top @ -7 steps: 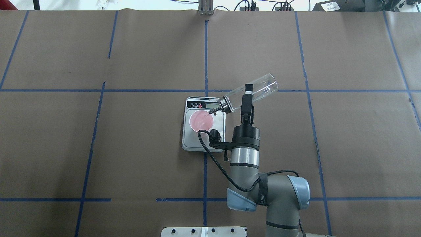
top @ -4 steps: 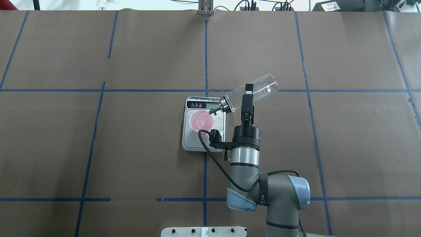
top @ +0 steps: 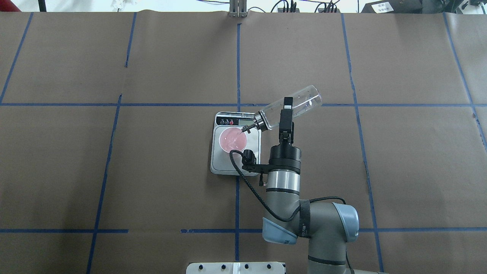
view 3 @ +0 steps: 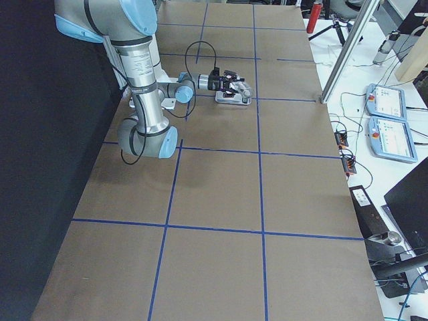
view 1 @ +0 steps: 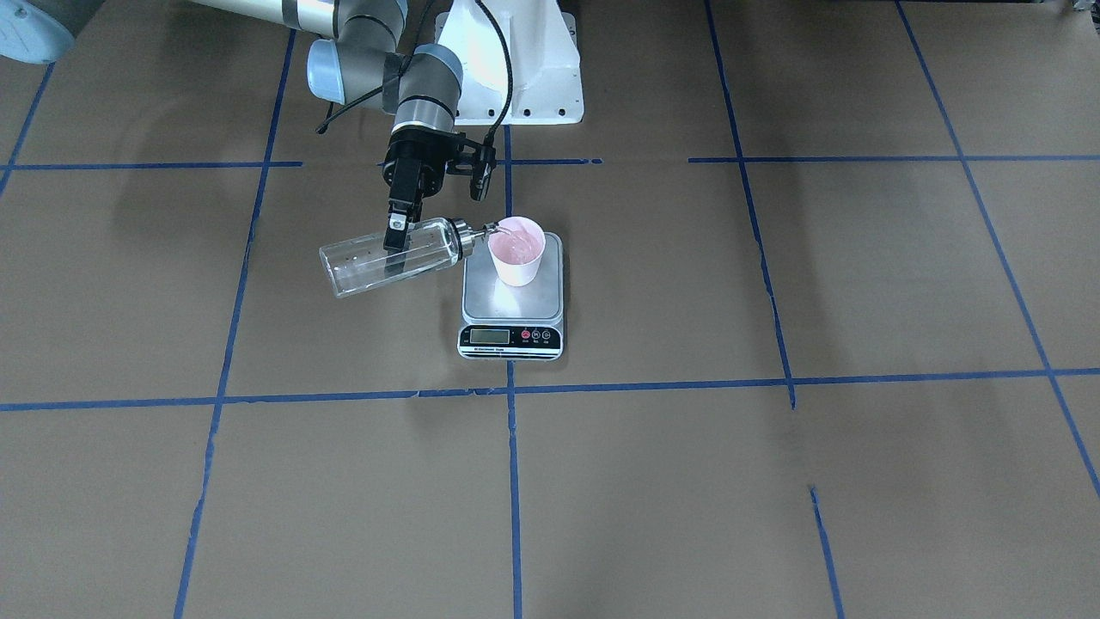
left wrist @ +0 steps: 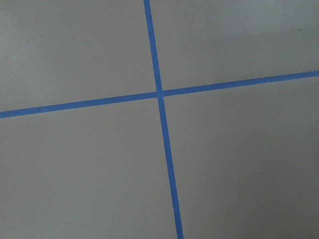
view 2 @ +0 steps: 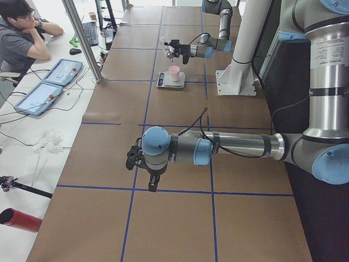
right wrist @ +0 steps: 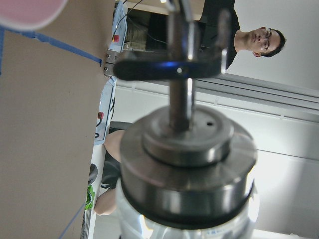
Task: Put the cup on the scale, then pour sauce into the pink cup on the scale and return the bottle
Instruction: 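Tilt the dispenser spout over the pink cup with the right gripper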
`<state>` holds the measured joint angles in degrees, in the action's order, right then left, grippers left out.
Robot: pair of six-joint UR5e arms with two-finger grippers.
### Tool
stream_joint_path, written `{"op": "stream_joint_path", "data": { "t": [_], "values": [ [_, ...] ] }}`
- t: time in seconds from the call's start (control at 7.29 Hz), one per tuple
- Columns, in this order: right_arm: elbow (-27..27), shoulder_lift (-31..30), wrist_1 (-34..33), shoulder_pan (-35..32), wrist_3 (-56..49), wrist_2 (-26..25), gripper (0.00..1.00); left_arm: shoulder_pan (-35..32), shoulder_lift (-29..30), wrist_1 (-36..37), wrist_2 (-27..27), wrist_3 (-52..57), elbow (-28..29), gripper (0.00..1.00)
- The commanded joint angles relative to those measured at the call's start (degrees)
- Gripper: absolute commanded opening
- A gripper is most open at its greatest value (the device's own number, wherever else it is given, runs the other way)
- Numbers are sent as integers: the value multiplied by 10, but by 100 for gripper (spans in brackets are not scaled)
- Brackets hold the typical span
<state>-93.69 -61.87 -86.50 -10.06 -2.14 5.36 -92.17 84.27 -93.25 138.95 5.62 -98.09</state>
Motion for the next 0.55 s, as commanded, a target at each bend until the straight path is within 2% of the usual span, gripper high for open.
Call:
{"op": "stream_joint_path", "data": {
  "t": [0.0,0.14,0.41],
  "values": [
    [0,0,0,0,6,0,0,0,-1,0,0,0,-1,100],
    [0,0,25,0,24,4,0,0,0,0,0,0,-1,100],
    [1,-6,141,0,88,58,0,0,0,0,0,0,-1,100]
  ]
}}
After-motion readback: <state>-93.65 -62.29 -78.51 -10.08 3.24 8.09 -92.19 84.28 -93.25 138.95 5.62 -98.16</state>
